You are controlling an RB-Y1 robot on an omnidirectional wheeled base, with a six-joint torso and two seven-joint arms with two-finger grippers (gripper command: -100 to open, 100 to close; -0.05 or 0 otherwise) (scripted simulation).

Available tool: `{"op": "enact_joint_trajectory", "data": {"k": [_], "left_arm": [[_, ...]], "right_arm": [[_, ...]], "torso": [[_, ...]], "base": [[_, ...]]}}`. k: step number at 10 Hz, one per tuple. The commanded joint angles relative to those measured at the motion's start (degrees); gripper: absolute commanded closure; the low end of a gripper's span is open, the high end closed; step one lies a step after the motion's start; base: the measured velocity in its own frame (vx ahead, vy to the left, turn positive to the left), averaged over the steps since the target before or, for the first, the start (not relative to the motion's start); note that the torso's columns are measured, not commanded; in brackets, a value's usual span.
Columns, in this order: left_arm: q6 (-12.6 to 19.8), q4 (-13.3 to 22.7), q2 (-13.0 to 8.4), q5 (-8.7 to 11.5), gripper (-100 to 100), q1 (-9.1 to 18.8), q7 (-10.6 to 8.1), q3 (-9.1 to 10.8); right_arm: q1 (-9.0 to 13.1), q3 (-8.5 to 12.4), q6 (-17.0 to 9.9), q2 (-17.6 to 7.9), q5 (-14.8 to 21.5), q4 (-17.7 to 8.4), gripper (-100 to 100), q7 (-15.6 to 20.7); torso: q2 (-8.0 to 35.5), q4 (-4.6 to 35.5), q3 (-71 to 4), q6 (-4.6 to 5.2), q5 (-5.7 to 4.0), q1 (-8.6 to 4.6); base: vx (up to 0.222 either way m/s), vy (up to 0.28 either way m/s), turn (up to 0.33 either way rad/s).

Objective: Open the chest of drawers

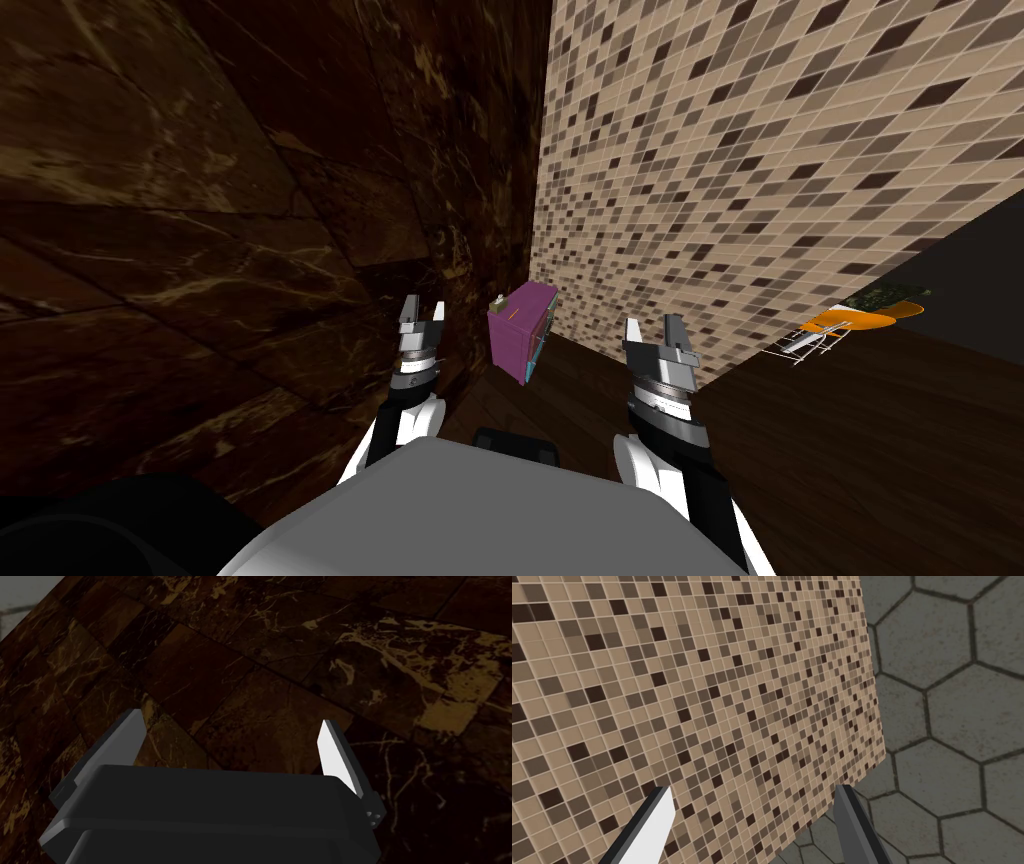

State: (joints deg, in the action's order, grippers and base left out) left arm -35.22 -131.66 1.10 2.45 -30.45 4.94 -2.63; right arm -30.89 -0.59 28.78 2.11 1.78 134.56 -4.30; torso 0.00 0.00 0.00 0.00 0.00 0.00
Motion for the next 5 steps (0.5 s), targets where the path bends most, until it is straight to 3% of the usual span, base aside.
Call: {"op": "enact_joint_trajectory", "data": {"k": [1, 5], "left_arm": [[0.00, 0.00, 0.00, 0.00, 0, 0.00, 0.00, 0.00], [0.00, -0.01, 0.00, 0.00, 0, 0.00, 0.00, 0.00]], "right_arm": [[0.00, 0.00, 0.00, 0.00, 0.00, 0.00, 0, 0.00], [0.00, 0.00, 0.00, 0.00, 0.00, 0.01, 0, 0.00]], "torso": [[2.32, 2.35, -4.67, 0.00, 0.00, 0.00], [18.45, 18.46, -36.92, 0.00, 0.00, 0.00]], "base": [[0.000, 0.000, 0.000], [0.000, 0.000, 0.000]]}}
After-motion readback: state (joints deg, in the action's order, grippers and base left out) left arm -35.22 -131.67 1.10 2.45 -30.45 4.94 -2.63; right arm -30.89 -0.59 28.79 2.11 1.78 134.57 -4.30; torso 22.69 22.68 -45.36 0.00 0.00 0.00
